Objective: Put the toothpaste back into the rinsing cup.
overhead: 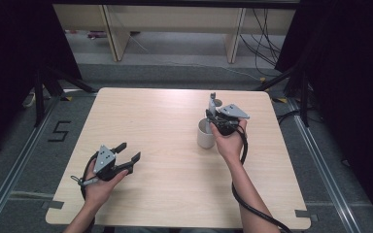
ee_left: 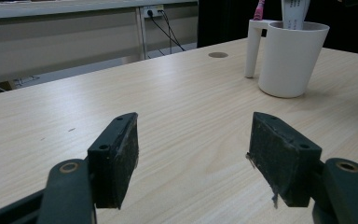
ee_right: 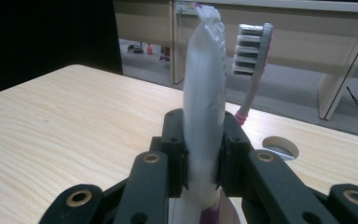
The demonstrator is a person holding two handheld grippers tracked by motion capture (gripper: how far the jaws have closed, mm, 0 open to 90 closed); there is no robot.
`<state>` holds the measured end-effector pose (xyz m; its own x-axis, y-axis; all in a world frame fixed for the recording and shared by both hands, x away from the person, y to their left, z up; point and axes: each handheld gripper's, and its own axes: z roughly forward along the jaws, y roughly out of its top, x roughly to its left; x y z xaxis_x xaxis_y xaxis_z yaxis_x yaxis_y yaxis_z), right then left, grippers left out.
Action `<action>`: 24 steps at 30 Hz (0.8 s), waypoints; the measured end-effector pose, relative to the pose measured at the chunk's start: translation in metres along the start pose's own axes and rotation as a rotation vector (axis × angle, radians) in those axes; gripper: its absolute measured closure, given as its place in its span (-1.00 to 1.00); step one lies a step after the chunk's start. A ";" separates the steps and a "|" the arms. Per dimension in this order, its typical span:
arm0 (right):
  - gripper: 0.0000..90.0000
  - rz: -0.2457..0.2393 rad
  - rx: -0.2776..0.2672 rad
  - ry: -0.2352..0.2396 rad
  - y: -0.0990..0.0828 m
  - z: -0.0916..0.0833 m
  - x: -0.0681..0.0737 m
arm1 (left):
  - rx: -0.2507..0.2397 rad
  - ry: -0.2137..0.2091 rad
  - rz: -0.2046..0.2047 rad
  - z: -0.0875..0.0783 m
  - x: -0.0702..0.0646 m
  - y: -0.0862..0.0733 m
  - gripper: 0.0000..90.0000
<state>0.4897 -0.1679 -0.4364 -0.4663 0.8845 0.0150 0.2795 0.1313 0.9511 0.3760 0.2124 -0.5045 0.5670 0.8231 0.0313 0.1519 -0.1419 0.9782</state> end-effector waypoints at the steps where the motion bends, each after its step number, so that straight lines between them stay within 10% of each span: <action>1: 0.70 0.000 0.000 0.000 0.000 0.000 0.000 | 0.000 0.000 0.000 0.000 0.000 0.000 -0.27; 24: 0.66 -0.014 0.015 0.011 -0.002 -0.009 0.005 | 0.001 -0.002 0.000 0.000 0.000 0.000 -0.27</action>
<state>0.4794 -0.1672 -0.4354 -0.4797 0.8774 0.0050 0.2856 0.1507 0.9464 0.3760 0.2121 -0.5047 0.5690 0.8218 0.0308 0.1525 -0.1422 0.9780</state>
